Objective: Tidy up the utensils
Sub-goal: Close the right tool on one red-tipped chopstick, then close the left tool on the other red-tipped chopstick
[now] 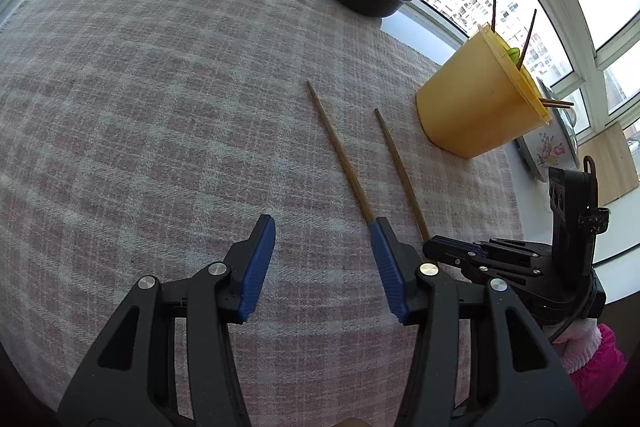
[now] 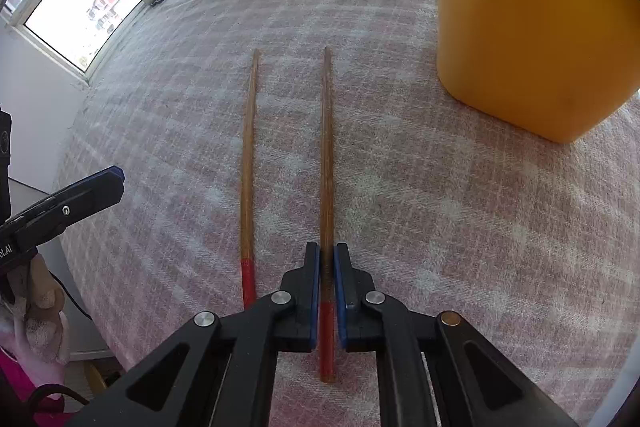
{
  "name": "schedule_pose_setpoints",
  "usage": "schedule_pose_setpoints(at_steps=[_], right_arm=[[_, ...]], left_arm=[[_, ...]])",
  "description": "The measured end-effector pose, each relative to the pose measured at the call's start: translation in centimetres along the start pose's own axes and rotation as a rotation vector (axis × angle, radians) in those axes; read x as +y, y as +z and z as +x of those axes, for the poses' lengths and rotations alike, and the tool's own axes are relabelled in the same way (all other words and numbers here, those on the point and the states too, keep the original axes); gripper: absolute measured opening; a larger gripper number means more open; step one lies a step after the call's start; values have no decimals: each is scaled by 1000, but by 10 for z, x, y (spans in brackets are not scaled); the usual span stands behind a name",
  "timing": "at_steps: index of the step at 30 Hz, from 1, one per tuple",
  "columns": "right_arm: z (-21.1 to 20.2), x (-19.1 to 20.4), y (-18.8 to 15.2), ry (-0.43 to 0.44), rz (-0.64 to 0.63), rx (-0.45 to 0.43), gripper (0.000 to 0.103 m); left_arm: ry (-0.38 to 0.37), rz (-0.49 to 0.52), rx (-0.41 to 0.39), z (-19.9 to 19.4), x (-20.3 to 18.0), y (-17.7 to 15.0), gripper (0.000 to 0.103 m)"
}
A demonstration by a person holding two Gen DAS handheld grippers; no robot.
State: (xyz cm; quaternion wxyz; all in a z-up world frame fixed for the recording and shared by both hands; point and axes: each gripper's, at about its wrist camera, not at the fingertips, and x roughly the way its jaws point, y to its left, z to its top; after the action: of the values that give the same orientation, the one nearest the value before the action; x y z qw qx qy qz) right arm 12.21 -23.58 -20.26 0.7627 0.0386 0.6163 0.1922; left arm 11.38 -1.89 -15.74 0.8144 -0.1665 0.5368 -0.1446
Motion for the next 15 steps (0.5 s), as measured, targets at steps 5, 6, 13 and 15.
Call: schedule_pose_setpoints(at_steps=[5, 6, 13, 15], right_arm=[[-11, -16, -34, 13, 106, -9, 4], [-13, -19, -41, 14, 131, -12, 4], [-24, -29, -69, -11, 199, -26, 5], [-27, -31, -69, -44, 195, -32, 5]], left_arm=[[-15, 59, 40, 20, -20, 6, 43], [-17, 67, 47, 24, -23, 7, 41], [6, 95, 101, 59, -33, 16, 41], [13, 94, 108, 65, -35, 19, 41]])
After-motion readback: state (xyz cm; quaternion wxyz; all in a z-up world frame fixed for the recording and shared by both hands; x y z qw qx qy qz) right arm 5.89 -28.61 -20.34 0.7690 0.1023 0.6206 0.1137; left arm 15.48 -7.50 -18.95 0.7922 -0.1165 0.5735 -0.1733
